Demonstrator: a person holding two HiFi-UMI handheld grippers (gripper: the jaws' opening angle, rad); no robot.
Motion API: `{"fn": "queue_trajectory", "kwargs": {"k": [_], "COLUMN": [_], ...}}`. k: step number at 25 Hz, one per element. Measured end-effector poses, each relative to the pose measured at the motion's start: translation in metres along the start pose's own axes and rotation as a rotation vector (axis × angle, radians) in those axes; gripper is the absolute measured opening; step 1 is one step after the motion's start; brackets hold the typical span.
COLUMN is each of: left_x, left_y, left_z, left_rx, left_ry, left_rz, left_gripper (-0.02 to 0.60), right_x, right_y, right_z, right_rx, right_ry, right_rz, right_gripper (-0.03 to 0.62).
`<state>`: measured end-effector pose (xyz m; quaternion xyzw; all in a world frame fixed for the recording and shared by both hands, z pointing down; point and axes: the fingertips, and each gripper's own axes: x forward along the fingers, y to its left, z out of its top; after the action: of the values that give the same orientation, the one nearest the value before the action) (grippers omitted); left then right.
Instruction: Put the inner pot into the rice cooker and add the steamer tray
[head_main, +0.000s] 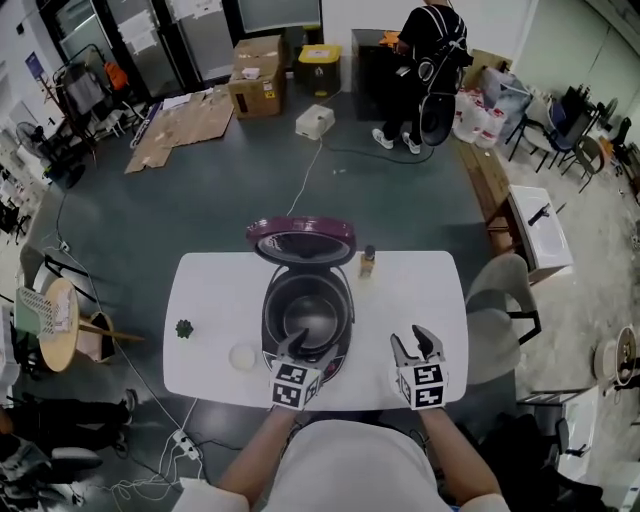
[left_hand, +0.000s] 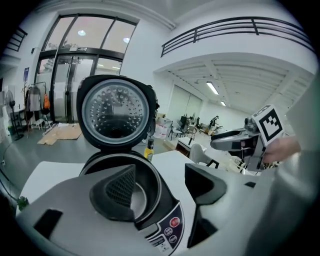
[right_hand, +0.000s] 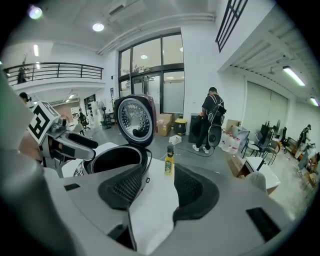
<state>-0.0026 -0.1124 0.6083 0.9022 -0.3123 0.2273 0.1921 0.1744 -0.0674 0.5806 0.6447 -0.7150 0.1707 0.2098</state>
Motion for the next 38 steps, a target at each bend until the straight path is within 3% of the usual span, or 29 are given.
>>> {"fn": "queue_trajectory", "kwargs": {"k": [18, 38], "left_x": [0.046, 0.125], "left_y": [-0.108, -0.183], "left_z": [-0.012, -0.089], "left_rx": [0.042, 0.095], "left_ry": [0.032, 0.218], "left_rz": [-0.1, -0.195], "left_gripper": [0.308, 0.303], "right_x": [-0.056, -0.072], "right_y": [-0.069, -0.128], "right_z": [-0.063, -0.174], "right_rx": [0.066, 0.124], "right_ry": [0.033, 0.176], "right_rz": [-0.043, -0.078], "right_gripper": [0.215, 0.213]}}
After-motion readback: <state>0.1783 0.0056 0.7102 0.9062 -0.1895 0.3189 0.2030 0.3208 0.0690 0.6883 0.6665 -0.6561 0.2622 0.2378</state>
